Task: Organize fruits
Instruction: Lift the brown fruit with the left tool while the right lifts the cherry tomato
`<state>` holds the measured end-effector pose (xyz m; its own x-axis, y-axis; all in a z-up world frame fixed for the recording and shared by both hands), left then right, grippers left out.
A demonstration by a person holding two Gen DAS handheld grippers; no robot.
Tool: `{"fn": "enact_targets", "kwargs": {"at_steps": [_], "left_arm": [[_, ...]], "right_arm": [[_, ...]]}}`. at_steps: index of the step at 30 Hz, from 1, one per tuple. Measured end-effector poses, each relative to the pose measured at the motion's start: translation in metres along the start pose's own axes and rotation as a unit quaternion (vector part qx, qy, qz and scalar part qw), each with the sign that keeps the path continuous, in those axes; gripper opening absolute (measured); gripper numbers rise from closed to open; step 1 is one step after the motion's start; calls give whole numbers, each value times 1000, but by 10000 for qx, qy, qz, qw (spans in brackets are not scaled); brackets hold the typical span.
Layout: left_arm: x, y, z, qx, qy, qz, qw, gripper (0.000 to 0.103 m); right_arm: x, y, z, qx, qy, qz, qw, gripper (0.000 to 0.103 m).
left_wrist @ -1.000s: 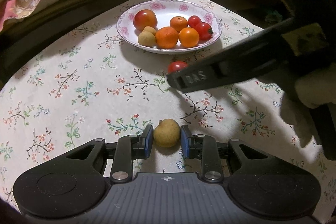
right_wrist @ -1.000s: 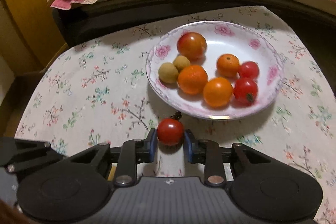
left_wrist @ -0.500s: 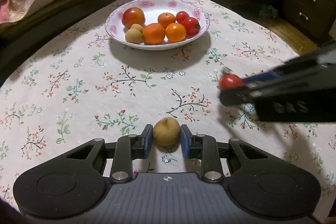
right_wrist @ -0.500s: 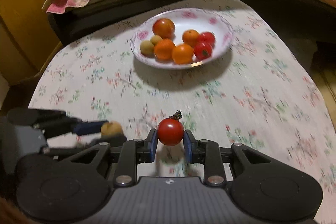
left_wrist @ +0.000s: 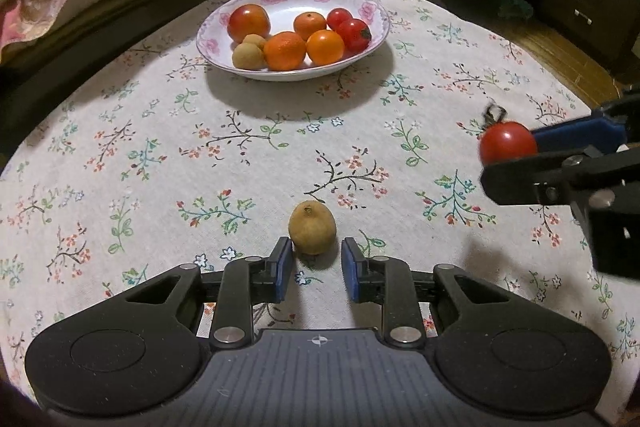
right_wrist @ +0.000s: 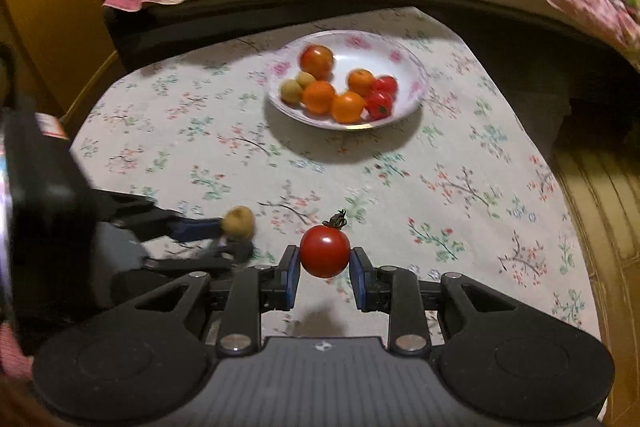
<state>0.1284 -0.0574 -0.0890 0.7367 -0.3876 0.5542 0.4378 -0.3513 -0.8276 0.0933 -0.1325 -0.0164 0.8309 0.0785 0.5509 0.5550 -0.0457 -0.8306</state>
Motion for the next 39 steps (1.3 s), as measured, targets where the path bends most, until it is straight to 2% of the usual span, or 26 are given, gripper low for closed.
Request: {"fn": "enact_targets", "kwargs": {"at_steps": [9,19,30,36,39], "left_arm": [[4,3,1,-17,10,18,10000,34],[-5,-3,4,-161,20,-34,9999,35],[-9,-14,7,-140,-91,-108,9998,37],[5,-13,5,-333,-248,-270,9988,42],[10,-6,4,-312,-255,-283,9988,42]], "right_arm": [[-1,-6,-3,100,45,-67,9999,30],[11,6,4,314,256,-153,9991,30],[10,-12,11,274,161,-253,9992,30],[11,1,-2,318,184,-168,9992,30],[11,16,-9,419,219,-91,9988,30]]}}
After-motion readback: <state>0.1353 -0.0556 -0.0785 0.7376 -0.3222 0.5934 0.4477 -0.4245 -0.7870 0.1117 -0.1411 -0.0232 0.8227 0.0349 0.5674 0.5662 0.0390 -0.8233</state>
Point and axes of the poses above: each gripper's, at about its wrist camera, not at the fingertips, and y roughly the way its jaws point, z to its left, x to its top, the point moved 5 cm from there along y, roughly the way its jaws point, and after that the axes turned 10 degrees about -x, right-handed, at the moved point
